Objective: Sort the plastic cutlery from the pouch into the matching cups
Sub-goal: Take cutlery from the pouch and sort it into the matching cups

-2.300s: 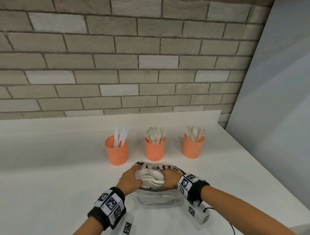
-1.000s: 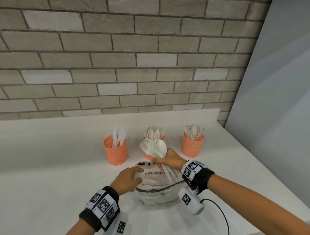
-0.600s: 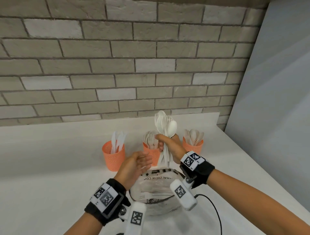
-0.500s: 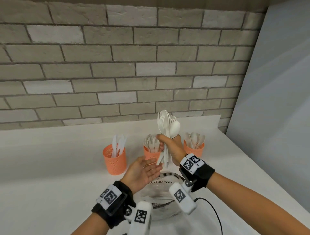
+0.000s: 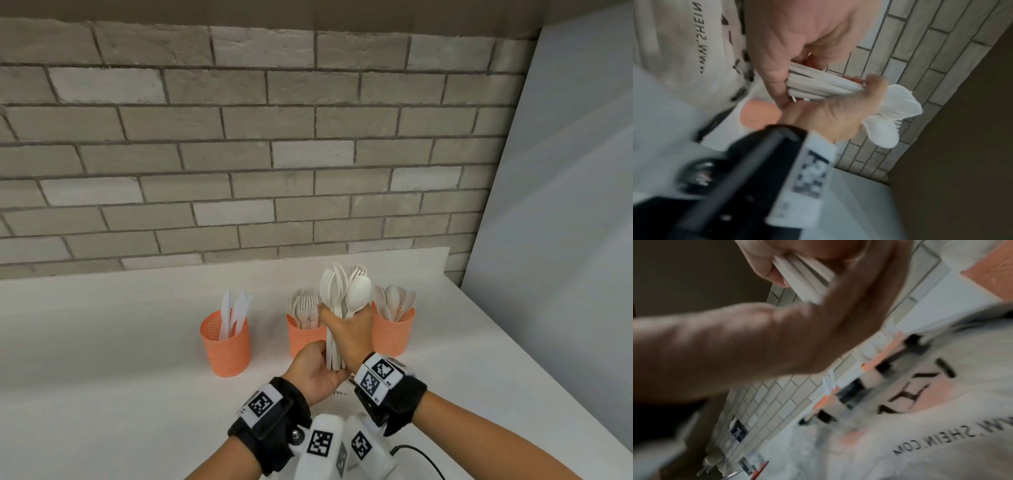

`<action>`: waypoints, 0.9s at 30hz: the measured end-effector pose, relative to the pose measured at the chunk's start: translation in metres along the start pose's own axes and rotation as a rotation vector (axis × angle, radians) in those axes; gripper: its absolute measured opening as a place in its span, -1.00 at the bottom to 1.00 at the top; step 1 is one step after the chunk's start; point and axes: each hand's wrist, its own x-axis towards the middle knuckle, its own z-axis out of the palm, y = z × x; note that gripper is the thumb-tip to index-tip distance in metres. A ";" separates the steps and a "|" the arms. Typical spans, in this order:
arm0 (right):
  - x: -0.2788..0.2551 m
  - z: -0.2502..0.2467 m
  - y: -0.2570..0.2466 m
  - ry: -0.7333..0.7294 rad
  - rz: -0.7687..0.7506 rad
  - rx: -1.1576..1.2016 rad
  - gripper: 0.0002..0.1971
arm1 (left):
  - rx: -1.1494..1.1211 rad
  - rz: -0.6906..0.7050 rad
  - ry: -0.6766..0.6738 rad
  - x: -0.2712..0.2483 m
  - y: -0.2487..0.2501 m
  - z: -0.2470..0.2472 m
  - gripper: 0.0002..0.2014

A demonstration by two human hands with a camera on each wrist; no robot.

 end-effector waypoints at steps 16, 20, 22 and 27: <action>0.015 -0.023 0.022 -0.056 0.083 -0.185 -0.79 | 0.245 0.080 0.076 0.024 0.000 0.011 -0.71; 0.024 -0.034 0.029 -0.117 0.087 -0.282 -0.79 | 0.438 0.369 0.168 0.032 0.012 0.006 -0.80; 0.025 -0.038 0.032 -0.121 0.098 -0.282 -0.79 | 0.482 0.496 0.206 0.033 0.018 0.010 -0.87; 0.022 -0.042 0.036 -0.211 0.139 -0.177 -0.92 | 0.588 0.610 0.345 0.044 0.020 0.014 -0.90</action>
